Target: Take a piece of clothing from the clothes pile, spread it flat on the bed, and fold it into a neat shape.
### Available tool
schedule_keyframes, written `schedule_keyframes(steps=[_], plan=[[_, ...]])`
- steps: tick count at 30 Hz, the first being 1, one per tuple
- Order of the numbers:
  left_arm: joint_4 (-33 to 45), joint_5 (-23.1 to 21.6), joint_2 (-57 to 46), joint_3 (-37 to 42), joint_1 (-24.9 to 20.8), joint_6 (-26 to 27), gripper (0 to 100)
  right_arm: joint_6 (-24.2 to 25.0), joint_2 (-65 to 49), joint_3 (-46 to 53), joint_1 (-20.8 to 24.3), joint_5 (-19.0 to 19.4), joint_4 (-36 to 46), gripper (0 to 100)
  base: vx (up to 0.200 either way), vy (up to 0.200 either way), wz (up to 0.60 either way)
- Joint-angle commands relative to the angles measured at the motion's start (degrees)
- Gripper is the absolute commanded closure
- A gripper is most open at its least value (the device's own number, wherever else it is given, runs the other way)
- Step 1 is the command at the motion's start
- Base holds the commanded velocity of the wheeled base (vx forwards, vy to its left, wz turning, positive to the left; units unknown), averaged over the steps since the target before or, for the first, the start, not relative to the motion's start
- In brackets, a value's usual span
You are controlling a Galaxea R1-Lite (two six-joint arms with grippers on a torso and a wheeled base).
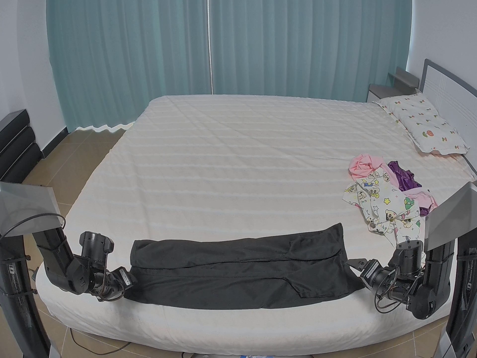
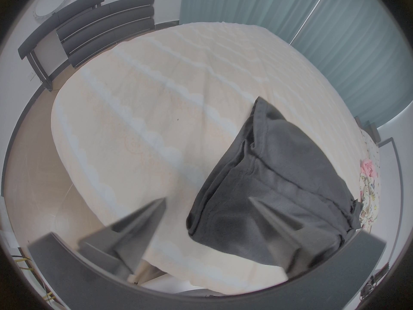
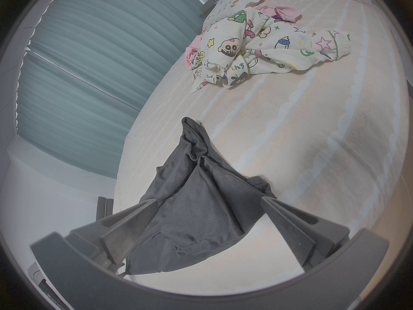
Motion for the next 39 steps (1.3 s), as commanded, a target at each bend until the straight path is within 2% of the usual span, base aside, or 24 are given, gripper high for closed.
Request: schedule_keyframes(steps=[1, 5, 6, 9, 27, 34, 39], plan=[[0.33, -0.11, -3.36, -1.30, 0.22, 0.08, 0, -0.02, 0.05, 0.31, 0.03, 0.01, -0.93, 0, 0.000, 0.000, 0.00], [0.42, -4.16, -6.00, -2.89, 0.13, 0.88, 0, -0.10, 0.14, 0.75, 0.12, 0.01, -0.93, 0, 0.000, 0.000, 0.00], [0.50, -6.18, -6.09, -3.68, 0.13, 1.58, 0, -0.19, 0.14, 0.75, 0.12, 0.01, -0.93, 0, 0.000, 0.000, 0.00], [1.21, -8.02, -5.39, -5.26, 0.22, 4.74, 0, -0.19, 0.14, 0.75, 0.21, 0.01, -0.93, 0, 0.000, 0.000, 0.00], [0.86, -8.20, -0.64, -8.69, 0.13, 5.97, 0, -0.46, 0.84, 1.10, 0.73, 0.01, -0.93, 0, 0.000, 0.000, 0.00], [3.40, -8.20, -0.64, -12.47, 0.48, 6.06, 0, -0.37, 0.93, 1.10, 1.00, -0.08, -0.93, 0, 0.000, 0.000, 0.00], [4.46, -8.29, -0.73, -12.03, 0.48, 5.71, 0, -0.37, 1.02, 1.10, 1.00, 0.01, -0.93, 0, 0.000, 0.000, 0.00]])
